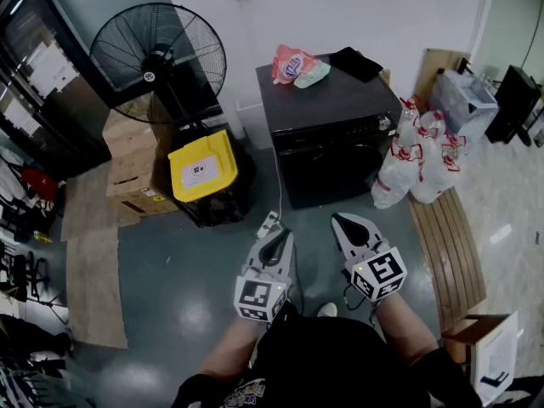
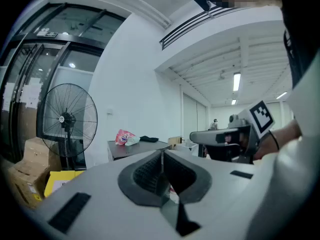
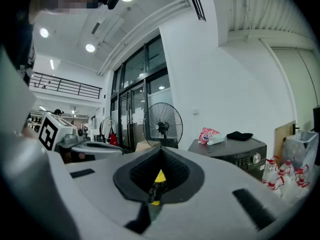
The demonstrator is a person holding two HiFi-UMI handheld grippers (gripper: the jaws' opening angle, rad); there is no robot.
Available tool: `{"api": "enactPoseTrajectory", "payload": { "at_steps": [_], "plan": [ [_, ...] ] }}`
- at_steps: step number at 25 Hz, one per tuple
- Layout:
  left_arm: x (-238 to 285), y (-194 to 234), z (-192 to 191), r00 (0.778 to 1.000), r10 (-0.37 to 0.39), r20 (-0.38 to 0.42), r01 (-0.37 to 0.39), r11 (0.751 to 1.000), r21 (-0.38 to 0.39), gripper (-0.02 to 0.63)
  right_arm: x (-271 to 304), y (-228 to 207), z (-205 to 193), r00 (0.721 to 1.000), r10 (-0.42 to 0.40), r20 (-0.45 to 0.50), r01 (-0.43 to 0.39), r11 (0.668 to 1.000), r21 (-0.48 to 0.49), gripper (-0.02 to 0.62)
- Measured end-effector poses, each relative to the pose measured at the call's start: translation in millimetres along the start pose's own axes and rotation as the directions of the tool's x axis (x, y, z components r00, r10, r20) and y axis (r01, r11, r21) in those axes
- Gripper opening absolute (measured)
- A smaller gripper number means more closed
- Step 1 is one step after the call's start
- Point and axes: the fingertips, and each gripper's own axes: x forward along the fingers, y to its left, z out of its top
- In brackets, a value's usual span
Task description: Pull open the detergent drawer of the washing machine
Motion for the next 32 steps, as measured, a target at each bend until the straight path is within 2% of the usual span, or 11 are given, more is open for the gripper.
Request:
{"api": "enactPoseTrajectory", "payload": {
  "at_steps": [14, 15, 17, 19, 27, 32],
  "plan": [
    [13, 14, -3, 1.0, -0.023, 0.005, 0.023, 1.0, -0.015, 0.02, 17, -16, -5, 0.999, -0.039, 0.008, 0.039, 0.998, 0.042, 0.006],
    [14, 15, -3, 1.0, -0.03, 0.004, 0.03, 0.999, -0.017, 0.037, 19, -16, -5, 0.999, -0.039, 0.01, 0.039, 0.998, 0.049, 0.008],
    [17, 18, -3, 0.999, -0.043, 0.004, 0.043, 0.999, -0.023, 0.119, 24, -18, -4, 0.999, -0.037, 0.013, 0.036, 0.997, 0.069, 0.011],
    [22, 23, -2, 0.999, -0.048, 0.008, 0.048, 0.998, -0.026, 0.153, 31, -20, -4, 0.999, -0.038, 0.017, 0.036, 0.996, 0.086, 0.087],
    [40, 54, 2, 0.996, -0.089, 0.01, 0.09, 0.996, -0.026, 0.254, 68, -34, -5, 0.997, -0.069, 0.03, 0.063, 0.983, 0.175, 0.212],
    [51, 81, 4, 0.994, -0.11, 0.009, 0.111, 0.994, -0.023, 0.273, 99, -39, -6, 0.996, -0.088, 0.016, 0.082, 0.975, 0.207, 0.252]
  ]
}}
